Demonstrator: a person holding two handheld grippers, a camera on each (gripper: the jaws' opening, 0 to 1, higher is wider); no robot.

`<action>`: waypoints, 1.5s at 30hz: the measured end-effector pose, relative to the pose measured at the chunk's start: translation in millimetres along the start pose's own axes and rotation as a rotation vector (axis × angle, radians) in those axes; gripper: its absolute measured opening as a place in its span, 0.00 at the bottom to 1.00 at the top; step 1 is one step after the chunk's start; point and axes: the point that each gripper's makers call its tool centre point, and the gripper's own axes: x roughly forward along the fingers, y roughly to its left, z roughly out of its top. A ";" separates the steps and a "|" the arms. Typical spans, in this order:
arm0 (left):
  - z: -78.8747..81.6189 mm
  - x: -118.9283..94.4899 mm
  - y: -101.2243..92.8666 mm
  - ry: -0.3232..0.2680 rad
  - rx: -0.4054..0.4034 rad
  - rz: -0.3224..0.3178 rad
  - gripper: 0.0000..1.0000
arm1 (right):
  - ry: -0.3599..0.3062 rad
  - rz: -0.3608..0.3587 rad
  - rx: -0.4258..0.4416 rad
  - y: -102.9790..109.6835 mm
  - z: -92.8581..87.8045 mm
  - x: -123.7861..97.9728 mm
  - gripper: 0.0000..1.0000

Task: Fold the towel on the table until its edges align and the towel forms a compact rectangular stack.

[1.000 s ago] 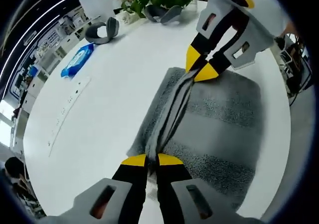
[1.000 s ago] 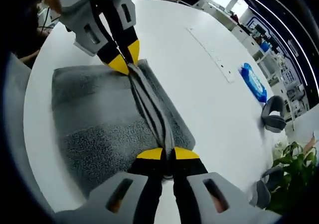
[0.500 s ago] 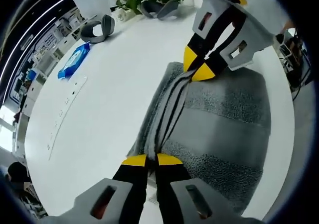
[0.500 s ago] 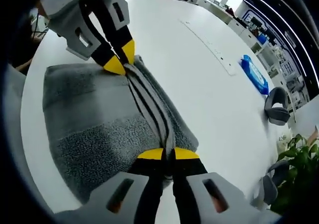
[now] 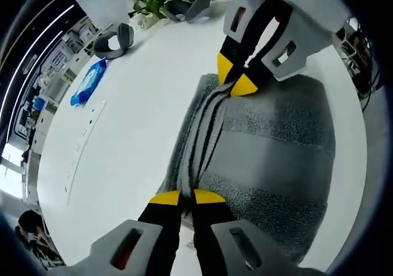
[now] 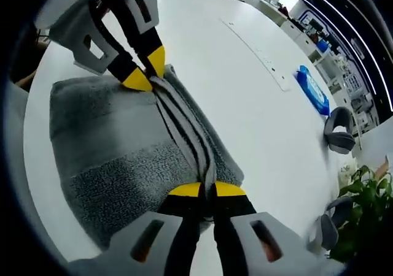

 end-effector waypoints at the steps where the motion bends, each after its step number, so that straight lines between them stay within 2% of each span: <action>1: -0.2 -0.6 2.7 -0.001 -0.023 0.013 0.08 | -0.001 -0.001 0.018 -0.1 0.2 -0.5 0.04; 2: -0.8 -0.9 4.6 -0.004 -0.042 0.030 0.10 | -0.001 -0.002 0.031 -1.3 0.5 -0.7 0.05; 7: 0.1 -7.6 10.6 -0.020 -0.030 0.043 0.19 | -0.029 -0.003 0.089 -6.3 -0.1 -6.8 0.10; 9: 0.3 -11.9 13.2 -0.043 -0.083 0.032 0.22 | -0.081 -0.020 0.164 -14.0 5.0 -13.9 0.16; 12: 2.8 -20.9 13.9 -0.122 -0.207 0.006 0.31 | -0.182 -0.004 0.303 -17.6 9.0 -24.4 0.21; 14: 4.5 -27.2 15.8 -0.170 -0.241 0.010 0.36 | -0.217 -0.030 0.351 -22.0 6.1 -32.2 0.22; 15: 7.1 -33.4 15.6 -0.207 -0.284 0.004 0.38 | -0.271 -0.055 0.395 -24.8 4.7 -42.1 0.22; 16: 8.8 -38.0 16.5 -0.233 -0.311 0.003 0.40 | -0.279 -0.061 0.404 -25.4 4.0 -44.1 0.21; 17: 12.2 -49.0 19.4 -0.289 -0.365 0.010 0.42 | -0.303 -0.070 0.431 -26.3 2.3 -50.6 0.21; 19: 14.7 -62.9 22.3 -0.356 -0.457 0.010 0.43 | -0.389 -0.091 0.505 -27.8 2.6 -69.7 0.21; 21: 12.7 -82.9 23.3 -0.440 -0.563 0.009 0.44 | -0.459 -0.109 0.549 -26.9 -0.2 -90.3 0.21; 23: 7.1 -99.2 19.9 -0.491 -0.618 0.011 0.44 | -0.509 -0.106 0.588 -21.8 -2.5 -107.8 0.20; 26: -0.7 -121.3 13.9 -0.554 -0.657 0.017 0.49 | -0.608 -0.102 0.631 -14.2 1.2 -135.4 0.25; 28: -8.0 -134.5 8.9 -0.563 -0.679 0.028 0.49 | -0.660 -0.090 0.641 -8.3 4.2 -149.8 0.29; 30: -6.9 -147.4 5.1 -0.606 -0.690 0.034 0.51 | -0.673 -0.083 0.638 -1.1 4.8 -161.8 0.33; 32: -6.7 -161.6 -0.9 -0.634 -0.696 0.042 0.52 | -0.745 -0.102 0.656 2.9 9.8 -181.2 0.34; 34: -2.5 -183.0 -6.0 -0.719 -0.710 0.068 0.54 | -0.814 -0.108 0.690 10.8 12.5 -196.9 0.38; 36: -3.3 -199.0 -14.7 -0.780 -0.721 0.089 0.62 | -0.823 -0.101 0.695 24.7 8.9 -202.3 0.45; 37: -4.0 -209.0 -19.8 -0.830 -0.735 0.102 0.67 | -0.824 -0.102 0.695 30.0 7.3 -203.7 0.49; 39: -7.8 -222.5 -26.9 -0.898 -0.761 0.131 0.79 | -0.824 -0.136 0.684 40.3 1.1 -205.6 0.57; 41: -16.1 -227.6 -35.6 -0.907 -0.771 0.150 0.86 | -0.813 -0.157 0.678 46.1 -5.0 -205.8 0.65; 45: -28.1 -228.6 -50.3 -0.898 -0.788 0.149 0.90 | -0.828 -0.195 0.739 49.4 -20.5 -211.1 0.78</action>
